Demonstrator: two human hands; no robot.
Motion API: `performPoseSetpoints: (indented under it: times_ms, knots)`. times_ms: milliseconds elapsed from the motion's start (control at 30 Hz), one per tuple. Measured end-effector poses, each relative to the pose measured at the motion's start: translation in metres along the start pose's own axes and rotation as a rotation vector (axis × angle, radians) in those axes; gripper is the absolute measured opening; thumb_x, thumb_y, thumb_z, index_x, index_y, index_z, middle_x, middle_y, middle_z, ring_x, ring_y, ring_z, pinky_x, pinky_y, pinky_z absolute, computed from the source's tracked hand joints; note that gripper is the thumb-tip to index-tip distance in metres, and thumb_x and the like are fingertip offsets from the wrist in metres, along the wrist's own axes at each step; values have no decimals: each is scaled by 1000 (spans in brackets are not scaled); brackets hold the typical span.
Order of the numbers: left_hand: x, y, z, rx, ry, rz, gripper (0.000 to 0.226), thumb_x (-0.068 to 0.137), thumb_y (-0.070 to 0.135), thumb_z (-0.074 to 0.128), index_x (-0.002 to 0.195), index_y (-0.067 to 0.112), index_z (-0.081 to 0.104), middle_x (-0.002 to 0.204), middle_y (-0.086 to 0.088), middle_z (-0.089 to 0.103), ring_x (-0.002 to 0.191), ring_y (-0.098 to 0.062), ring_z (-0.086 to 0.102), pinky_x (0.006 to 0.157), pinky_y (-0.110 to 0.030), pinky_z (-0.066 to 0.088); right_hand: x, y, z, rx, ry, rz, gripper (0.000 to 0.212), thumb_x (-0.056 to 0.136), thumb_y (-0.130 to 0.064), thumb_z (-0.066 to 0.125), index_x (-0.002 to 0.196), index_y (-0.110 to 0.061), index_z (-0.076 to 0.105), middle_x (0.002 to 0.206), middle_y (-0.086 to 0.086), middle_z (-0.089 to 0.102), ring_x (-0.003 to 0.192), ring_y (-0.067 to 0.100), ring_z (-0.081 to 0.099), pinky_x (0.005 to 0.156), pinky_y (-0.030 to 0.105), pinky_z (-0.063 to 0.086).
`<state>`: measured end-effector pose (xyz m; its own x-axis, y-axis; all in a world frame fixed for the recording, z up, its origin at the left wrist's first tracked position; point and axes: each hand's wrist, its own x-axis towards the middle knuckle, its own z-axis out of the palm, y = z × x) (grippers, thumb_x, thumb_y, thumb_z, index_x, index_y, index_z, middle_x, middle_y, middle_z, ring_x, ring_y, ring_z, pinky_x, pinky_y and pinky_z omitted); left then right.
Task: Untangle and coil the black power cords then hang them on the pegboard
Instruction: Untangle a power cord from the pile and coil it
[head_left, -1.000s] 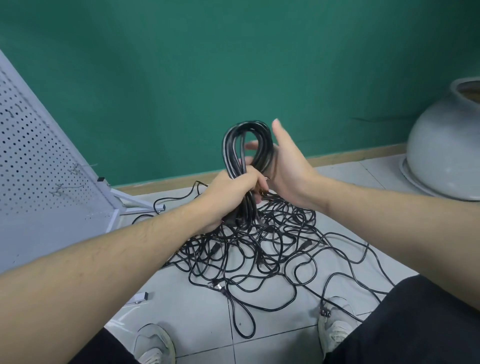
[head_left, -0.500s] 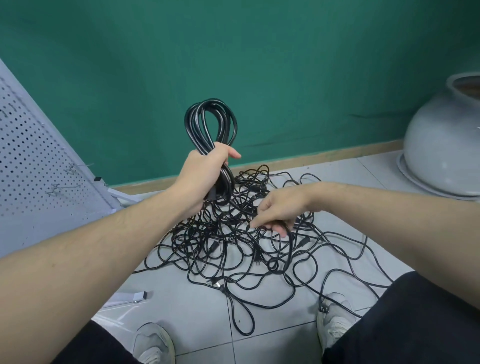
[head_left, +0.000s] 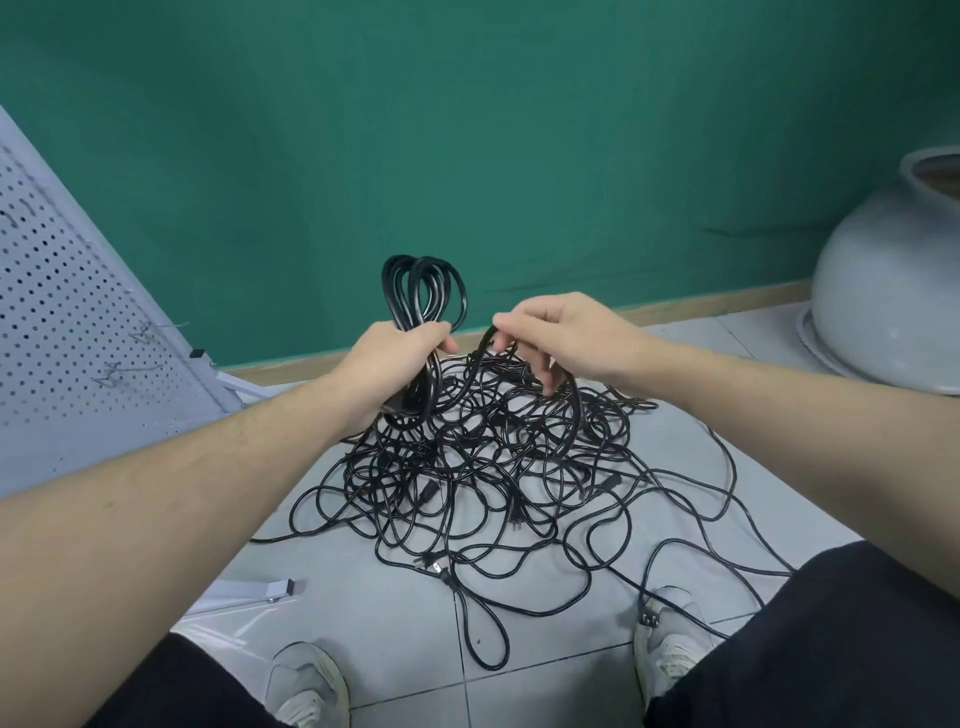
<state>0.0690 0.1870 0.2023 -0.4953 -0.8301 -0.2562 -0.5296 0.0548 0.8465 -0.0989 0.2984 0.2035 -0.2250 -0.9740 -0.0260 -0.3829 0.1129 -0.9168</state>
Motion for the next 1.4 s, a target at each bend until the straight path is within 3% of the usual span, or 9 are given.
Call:
performPoseSetpoints:
  times_ms: [200, 433, 567, 733, 967, 1067, 1200, 1300, 1400]
  knots:
    - [-15, 9, 17, 50, -63, 10, 74, 83, 88, 36, 83, 27, 77, 46, 8, 43, 52, -16, 44, 63, -27, 39, 1, -11, -1, -56, 221, -5, 40, 88, -49, 73, 64, -20, 61, 46, -9, 34, 47, 13, 27, 45, 23, 26]
    - [-9, 9, 8, 76, -151, 25, 70, 88, 82, 36, 103, 26, 75, 50, 8, 63, 37, -6, 54, 39, -14, 36, -1, -15, 1, 62, 172, 35, 39, 87, -49, 73, 62, -23, 60, 50, -11, 37, 47, 11, 28, 48, 25, 24]
    - [-12, 12, 9, 62, -187, 85, 76, 74, 87, 38, 93, 26, 79, 61, 5, 70, 47, -7, 57, 50, -19, 43, 3, -16, 2, 111, 196, 40, 35, 93, -48, 67, 70, -21, 65, 49, -15, 35, 47, 10, 27, 47, 23, 23]
    - [-9, 6, 19, 183, -168, 226, 37, 83, 45, 79, 64, 22, 56, 52, 14, 49, 48, -8, 43, 49, -21, 33, 2, -15, -1, 127, 118, 38, 31, 95, -44, 66, 78, -19, 72, 54, -13, 34, 50, 8, 27, 48, 21, 23]
    - [-4, -1, 15, 102, -25, 124, 24, 91, 27, 56, 71, 18, 47, 62, 0, 43, 59, -21, 40, 58, -32, 29, -3, -18, -5, -60, 125, -120, 8, 95, -22, 70, 97, -16, 74, 55, -13, 52, 47, 10, 45, 43, 23, 43]
    - [-6, -3, 16, 76, -97, 75, 19, 86, 28, 57, 70, 19, 52, 55, 2, 42, 55, -20, 41, 58, -32, 28, 4, -13, -1, -69, 311, -243, 11, 89, -24, 77, 82, -31, 73, 77, -10, 62, 58, 9, 58, 60, 23, 53]
    - [-8, -2, 23, 42, -166, 176, 26, 71, 41, 58, 53, 24, 61, 59, -1, 50, 58, -25, 50, 69, -37, 36, 13, -7, 9, -92, 527, -344, 16, 83, -32, 82, 83, -30, 66, 105, -12, 55, 104, -2, 53, 89, 13, 39]
    - [-8, -3, 24, 32, -200, 252, 29, 67, 51, 56, 52, 28, 66, 66, -5, 59, 94, -36, 71, 86, -42, 48, 11, -8, 6, 15, 564, -144, 49, 78, -50, 82, 104, -24, 50, 114, -9, 57, 108, 8, 58, 86, 24, 45]
    - [-9, -3, 25, -12, -172, 222, 34, 63, 54, 56, 58, 20, 57, 69, -8, 62, 75, -27, 66, 79, -42, 48, 9, -13, 6, 119, 388, 176, 60, 76, -67, 75, 111, -21, 59, 106, -2, 73, 94, 18, 73, 71, 34, 60]
